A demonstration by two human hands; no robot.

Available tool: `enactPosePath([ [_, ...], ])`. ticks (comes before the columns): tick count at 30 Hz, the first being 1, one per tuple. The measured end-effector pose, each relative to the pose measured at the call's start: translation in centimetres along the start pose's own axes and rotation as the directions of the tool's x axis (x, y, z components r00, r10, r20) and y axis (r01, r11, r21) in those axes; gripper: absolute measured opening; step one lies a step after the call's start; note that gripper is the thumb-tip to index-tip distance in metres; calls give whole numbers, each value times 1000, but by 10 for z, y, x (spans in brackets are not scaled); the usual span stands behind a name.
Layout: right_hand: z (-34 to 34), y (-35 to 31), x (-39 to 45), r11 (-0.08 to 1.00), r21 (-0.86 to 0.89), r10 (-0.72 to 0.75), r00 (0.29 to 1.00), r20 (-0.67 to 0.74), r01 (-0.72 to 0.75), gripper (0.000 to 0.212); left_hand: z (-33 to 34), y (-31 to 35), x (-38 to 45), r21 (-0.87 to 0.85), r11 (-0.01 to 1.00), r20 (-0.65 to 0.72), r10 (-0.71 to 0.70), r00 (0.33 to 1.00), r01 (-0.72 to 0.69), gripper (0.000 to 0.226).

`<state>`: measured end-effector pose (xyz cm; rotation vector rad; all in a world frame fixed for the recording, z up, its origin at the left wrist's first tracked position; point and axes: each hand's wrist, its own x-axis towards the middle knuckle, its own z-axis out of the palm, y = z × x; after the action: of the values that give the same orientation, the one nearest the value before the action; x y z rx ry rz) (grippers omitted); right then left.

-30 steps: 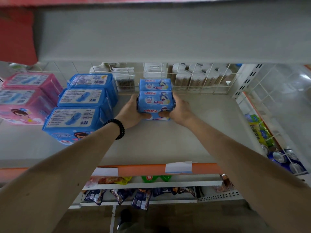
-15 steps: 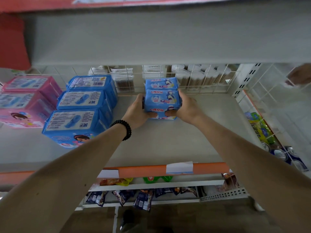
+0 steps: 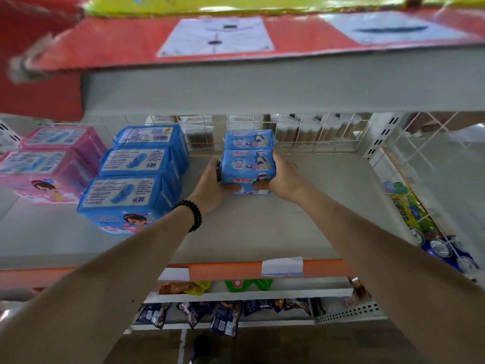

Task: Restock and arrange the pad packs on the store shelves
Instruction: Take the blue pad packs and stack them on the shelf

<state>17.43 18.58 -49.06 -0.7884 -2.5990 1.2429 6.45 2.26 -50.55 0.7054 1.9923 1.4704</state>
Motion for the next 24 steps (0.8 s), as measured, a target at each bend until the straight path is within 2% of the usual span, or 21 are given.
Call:
enactPosePath([
  [3,8,-4,4,1000,0,-19,1000,-5,19,80,-2,-2,-3,37,999,-16,11,1000,-10,58],
  [7,9,-5,-2,999,26,39,999,8,-40,83,-8,1,0,289,957,11,-16,1000,12,64],
  [12,0,-13,-25,999,-8,50,998,40,-49,128,-16,5,-25,526,850,-15,-23,1000,28,77],
  [13,0,-13,-28,998,-42,43,999,33,-41,130,-16,9,-34,572,820,-40,5,999,19,75],
  [17,6,-14,-49,977,-196,-102,988,-116,78,116,-9,25,-72,738,672,-99,207,973,-68,61],
  [20,10,-24,-70,947,-295,-151,987,-56,128,112,-6,32,-89,812,568,-93,348,933,-131,65],
  [24,5,-39,-97,917,-361,-191,981,-18,172,106,-7,38,-108,881,446,-46,411,911,-157,61],
])
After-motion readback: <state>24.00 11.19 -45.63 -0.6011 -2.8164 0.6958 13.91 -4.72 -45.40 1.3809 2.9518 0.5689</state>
